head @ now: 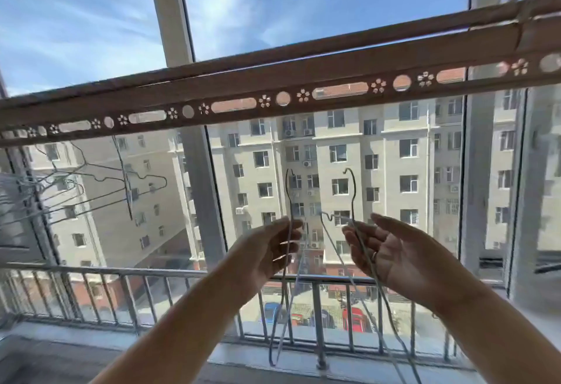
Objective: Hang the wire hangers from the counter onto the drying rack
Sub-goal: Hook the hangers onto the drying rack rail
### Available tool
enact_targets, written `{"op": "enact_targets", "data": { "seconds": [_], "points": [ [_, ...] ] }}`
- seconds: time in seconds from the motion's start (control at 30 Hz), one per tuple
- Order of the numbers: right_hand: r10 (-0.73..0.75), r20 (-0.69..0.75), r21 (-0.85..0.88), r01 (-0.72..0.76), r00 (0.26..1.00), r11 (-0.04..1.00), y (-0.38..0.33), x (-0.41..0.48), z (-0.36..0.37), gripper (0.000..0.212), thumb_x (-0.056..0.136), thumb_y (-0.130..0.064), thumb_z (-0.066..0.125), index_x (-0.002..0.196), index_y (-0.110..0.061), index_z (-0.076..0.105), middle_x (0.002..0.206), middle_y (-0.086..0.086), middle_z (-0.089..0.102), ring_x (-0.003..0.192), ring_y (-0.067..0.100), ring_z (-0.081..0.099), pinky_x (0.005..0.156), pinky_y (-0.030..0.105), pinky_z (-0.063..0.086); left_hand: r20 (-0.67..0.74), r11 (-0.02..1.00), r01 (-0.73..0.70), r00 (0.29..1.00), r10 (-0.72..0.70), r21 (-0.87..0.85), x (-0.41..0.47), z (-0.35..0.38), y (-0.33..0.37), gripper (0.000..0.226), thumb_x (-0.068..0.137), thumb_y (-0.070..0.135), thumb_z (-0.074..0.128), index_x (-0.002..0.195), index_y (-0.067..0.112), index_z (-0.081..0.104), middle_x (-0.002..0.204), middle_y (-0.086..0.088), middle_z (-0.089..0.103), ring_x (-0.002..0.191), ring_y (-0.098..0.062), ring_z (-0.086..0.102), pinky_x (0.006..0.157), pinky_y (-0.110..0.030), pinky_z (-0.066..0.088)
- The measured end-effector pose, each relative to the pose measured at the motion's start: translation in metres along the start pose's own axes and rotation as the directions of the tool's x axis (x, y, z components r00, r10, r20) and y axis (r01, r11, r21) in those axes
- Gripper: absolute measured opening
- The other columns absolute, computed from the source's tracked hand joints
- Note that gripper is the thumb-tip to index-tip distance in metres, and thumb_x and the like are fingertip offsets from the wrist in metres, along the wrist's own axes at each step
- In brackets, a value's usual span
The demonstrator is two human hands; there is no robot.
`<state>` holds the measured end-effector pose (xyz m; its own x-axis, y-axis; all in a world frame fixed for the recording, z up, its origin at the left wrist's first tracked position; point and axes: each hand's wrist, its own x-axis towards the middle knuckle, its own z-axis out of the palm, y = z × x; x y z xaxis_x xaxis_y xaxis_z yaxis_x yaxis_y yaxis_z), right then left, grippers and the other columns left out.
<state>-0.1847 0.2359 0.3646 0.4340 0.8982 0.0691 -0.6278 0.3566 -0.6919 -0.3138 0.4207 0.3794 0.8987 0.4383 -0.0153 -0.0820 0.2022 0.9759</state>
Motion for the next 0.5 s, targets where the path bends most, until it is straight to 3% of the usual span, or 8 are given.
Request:
{"op": "enact_targets", "data": {
  "seconds": [0.07,0.13,0.23,0.33,0.43,0.5],
  "points": [
    [0.009,0.015,-0.015,-0.009,1.000,1.000,0.010,0.027,0.033,0.068,0.056,-0.015,0.084,0.115,0.001,0.055,0.095,0.015,0.064,0.080,0.021,0.065,0.069,0.027,0.057,-0.028,1.000,-0.031,0.999,0.031,-0.001,-0.006,-0.030,0.024,0.026,0.095,0.023,0.047,0.097,0.009,0.068,0.068,0.003,0.065,0.061,-0.009,0.054,0.057,-0.022,0.039],
    [-0.009,-0.004,-0.039,0.008,1.000,0.999,0.019,0.052,0.064,0.036,0.075,-0.013,0.066,0.107,0.002,0.056,0.090,0.014,0.062,0.077,0.019,0.062,0.065,0.025,0.056,-0.062,0.998,-0.055,0.997,0.055,-0.001,-0.010,-0.056,0.045,0.025,0.095,0.021,0.048,0.097,0.008,0.068,0.067,0.003,0.064,0.062,-0.010,0.050,0.059,-0.023,0.037],
    [-0.033,0.002,-0.076,0.033,0.999,0.997,0.034,0.084,0.108,0.015,0.084,-0.002,0.050,0.097,0.003,0.055,0.086,0.014,0.059,0.074,0.017,0.059,0.056,0.020,0.056,-0.127,0.998,-0.069,0.989,0.069,0.007,-0.009,-0.095,0.073,0.019,0.092,0.016,0.053,0.098,0.006,0.069,0.065,0.002,0.063,0.060,-0.010,0.049,0.058,-0.022,0.038],
    [-0.050,0.051,-0.112,0.055,0.997,0.992,0.047,0.113,0.142,0.020,0.089,0.008,0.040,0.103,0.007,0.054,0.082,0.016,0.057,0.069,0.017,0.060,0.048,0.017,0.054,-0.155,0.995,-0.103,0.983,0.102,0.003,-0.004,-0.128,0.099,0.018,0.090,0.011,0.055,0.100,0.005,0.069,0.065,0.001,0.062,0.057,-0.009,0.051,0.057,-0.021,0.038],
    [-0.095,0.099,-0.158,0.110,0.991,0.981,0.059,0.140,0.171,0.029,0.090,0.015,0.032,0.110,0.013,0.052,0.084,0.016,0.057,0.074,0.018,0.060,0.066,0.021,0.057,-0.160,0.988,-0.150,0.977,0.144,-0.023,0.002,-0.157,0.123,0.016,0.092,0.010,0.052,0.096,0.006,0.067,0.059,0.003,0.062,0.050,-0.007,0.053,0.055,-0.020,0.038],
    [-0.125,0.106,-0.174,0.142,0.987,0.974,0.067,0.157,0.186,0.030,0.090,0.016,0.031,0.112,0.017,0.050,0.087,0.018,0.058,0.076,0.019,0.061,0.070,0.022,0.056,-0.178,0.983,-0.178,0.969,0.170,-0.031,0.008,-0.176,0.137,0.016,0.092,0.011,0.052,0.092,0.007,0.068,0.062,0.002,0.062,0.056,-0.009,0.052,0.054,-0.021,0.038]
  ]
}}
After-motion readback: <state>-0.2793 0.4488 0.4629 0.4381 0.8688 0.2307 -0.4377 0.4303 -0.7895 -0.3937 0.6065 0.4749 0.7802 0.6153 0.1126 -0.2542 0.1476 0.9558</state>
